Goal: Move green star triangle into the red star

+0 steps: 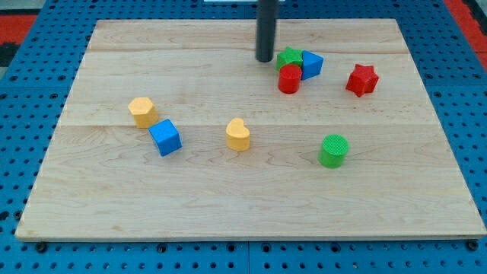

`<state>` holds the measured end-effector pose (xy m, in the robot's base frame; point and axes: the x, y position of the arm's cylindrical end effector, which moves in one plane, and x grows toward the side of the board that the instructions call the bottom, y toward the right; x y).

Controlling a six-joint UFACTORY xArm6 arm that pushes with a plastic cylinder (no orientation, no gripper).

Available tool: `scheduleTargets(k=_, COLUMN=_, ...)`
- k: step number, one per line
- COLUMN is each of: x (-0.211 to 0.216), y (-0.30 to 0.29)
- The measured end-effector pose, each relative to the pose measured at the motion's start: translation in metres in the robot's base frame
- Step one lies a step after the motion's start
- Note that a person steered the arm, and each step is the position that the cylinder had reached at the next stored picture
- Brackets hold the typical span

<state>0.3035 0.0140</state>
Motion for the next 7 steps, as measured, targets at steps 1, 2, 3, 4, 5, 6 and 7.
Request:
scheduleTargets(k=1, x=0.008, y=-0.004)
scheduleTargets(k=2, x=0.008, y=0.003)
scheduleTargets(k=3, x=0.008, y=0.043)
scheduleTargets(k=4, x=0.008, y=0.087)
scheduleTargets(k=5, x=0.008, y=0.13)
scheduleTargets(k=6, x=0.009, y=0.133)
scheduleTargets(k=7, x=0.012, y=0.087)
